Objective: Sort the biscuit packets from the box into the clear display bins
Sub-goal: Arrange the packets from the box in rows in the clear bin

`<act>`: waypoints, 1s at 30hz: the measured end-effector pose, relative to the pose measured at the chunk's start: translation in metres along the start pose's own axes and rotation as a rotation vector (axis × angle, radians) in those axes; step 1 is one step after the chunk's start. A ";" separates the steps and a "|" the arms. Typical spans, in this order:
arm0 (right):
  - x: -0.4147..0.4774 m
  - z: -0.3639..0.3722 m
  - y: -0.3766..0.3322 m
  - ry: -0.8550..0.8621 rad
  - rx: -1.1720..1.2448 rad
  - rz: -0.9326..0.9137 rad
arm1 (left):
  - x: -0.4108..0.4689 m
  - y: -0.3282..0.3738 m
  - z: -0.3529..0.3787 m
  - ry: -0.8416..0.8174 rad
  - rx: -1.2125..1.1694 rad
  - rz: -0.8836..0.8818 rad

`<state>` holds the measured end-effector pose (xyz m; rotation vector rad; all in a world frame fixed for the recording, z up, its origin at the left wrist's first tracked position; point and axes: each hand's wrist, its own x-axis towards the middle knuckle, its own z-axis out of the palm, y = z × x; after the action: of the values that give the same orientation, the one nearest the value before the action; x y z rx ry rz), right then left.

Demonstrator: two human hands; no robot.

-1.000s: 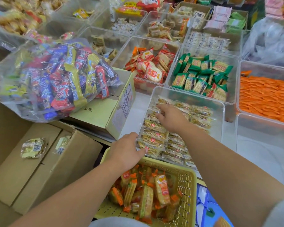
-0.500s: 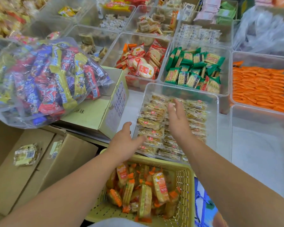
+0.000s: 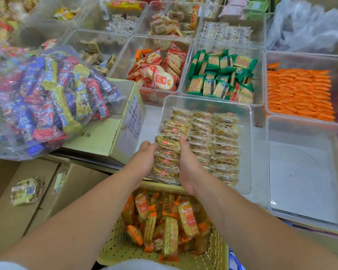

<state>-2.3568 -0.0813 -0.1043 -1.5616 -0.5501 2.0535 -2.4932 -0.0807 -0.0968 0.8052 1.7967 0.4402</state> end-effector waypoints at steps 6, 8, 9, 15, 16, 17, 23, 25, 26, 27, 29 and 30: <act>-0.008 -0.024 -0.011 0.112 -0.050 -0.087 | 0.002 -0.007 -0.003 -0.023 0.196 0.045; -0.005 -0.026 -0.016 0.317 -0.071 -0.173 | 0.000 -0.009 -0.003 -0.011 0.216 0.071; -0.001 -0.026 -0.021 0.378 -0.115 -0.246 | 0.000 -0.010 -0.002 0.003 0.226 0.083; 0.018 -0.016 -0.042 0.179 -0.236 -0.258 | -0.003 -0.011 -0.003 0.022 0.292 0.138; 0.019 -0.013 -0.041 0.144 -0.277 -0.243 | -0.003 -0.012 -0.003 0.015 0.300 0.142; 0.020 -0.010 -0.040 0.122 -0.315 -0.240 | -0.003 -0.013 -0.005 0.009 0.321 0.147; 0.012 -0.008 -0.040 0.168 -0.347 -0.288 | -0.021 -0.019 -0.020 -0.004 0.453 0.221; 0.004 -0.002 -0.038 0.304 -0.451 -0.428 | -0.037 -0.025 -0.030 0.044 0.418 0.296; -0.001 0.004 -0.037 0.377 -0.525 -0.517 | -0.047 -0.029 -0.037 0.090 0.393 0.347; -0.008 0.013 -0.034 0.434 -0.602 -0.615 | -0.057 -0.034 -0.045 0.145 0.357 0.399; -0.025 0.039 -0.025 0.450 -0.730 -0.832 | -0.078 -0.052 -0.067 0.259 0.257 0.504; -0.035 0.056 -0.018 0.401 -0.776 -0.935 | -0.088 -0.064 -0.079 0.322 0.216 0.546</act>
<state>-2.4002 -0.0890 -0.0525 -1.5554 -1.6464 0.8138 -2.5688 -0.1816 -0.0489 1.4557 1.9256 0.7722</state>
